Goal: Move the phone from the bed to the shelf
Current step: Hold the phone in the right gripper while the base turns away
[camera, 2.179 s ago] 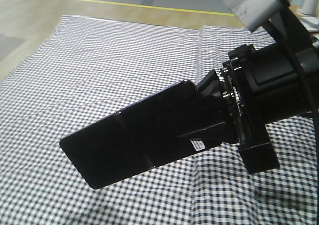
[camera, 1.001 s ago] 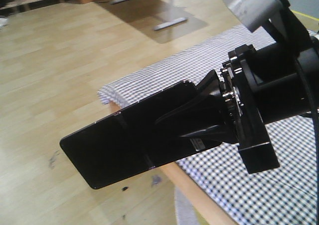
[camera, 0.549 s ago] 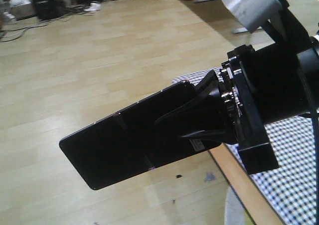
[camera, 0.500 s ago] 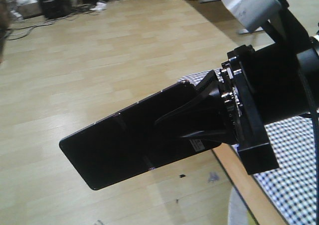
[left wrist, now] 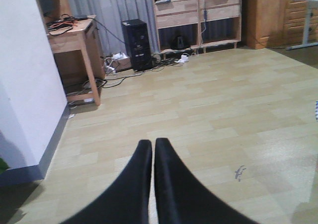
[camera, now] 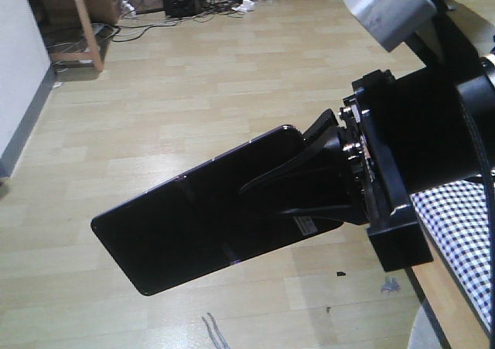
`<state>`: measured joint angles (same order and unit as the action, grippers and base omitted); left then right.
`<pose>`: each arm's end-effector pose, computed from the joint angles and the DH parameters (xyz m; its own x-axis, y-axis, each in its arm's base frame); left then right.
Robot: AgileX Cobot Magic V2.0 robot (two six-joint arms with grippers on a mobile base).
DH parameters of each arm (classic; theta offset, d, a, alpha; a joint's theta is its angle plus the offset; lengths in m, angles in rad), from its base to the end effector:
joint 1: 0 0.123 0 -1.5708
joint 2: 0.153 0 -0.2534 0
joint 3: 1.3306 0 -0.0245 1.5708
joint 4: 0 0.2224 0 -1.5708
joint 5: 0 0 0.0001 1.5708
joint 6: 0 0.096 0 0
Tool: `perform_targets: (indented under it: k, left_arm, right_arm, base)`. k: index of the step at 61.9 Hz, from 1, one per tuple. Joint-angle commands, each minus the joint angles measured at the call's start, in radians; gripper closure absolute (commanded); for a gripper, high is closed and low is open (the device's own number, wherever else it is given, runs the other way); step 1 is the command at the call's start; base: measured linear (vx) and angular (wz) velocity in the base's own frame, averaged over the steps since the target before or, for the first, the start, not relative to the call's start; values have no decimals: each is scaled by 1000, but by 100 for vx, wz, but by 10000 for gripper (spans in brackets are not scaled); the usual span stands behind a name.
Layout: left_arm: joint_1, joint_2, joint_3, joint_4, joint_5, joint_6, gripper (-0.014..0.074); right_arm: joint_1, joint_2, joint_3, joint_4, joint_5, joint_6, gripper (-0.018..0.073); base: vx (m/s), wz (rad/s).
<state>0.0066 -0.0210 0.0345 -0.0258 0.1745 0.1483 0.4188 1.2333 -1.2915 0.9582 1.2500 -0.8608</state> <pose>0.0643 0.0000 0.1874 -0.1001 0.1219 -0.9875 0.0102 0.9925 0.1215 0.1592 0.1525 0.3811 -0.3524 -0.4501 -0.8205 -0.9349 0.2082 0.2874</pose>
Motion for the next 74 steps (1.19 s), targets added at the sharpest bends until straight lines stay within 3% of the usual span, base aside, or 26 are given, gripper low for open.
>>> perform_targets:
  k: [1, 74]
  left_arm:
    - [-6, -4, -23, -9, -77, -6, 595]
    - [-6, -4, -23, -9, -77, -6, 595]
  right_arm:
    - [-2, -29, -25, 80, 27, 0, 561]
    - [-2, -29, -25, 80, 27, 0, 561]
  base:
    - [-6, 24]
    - [8, 7]
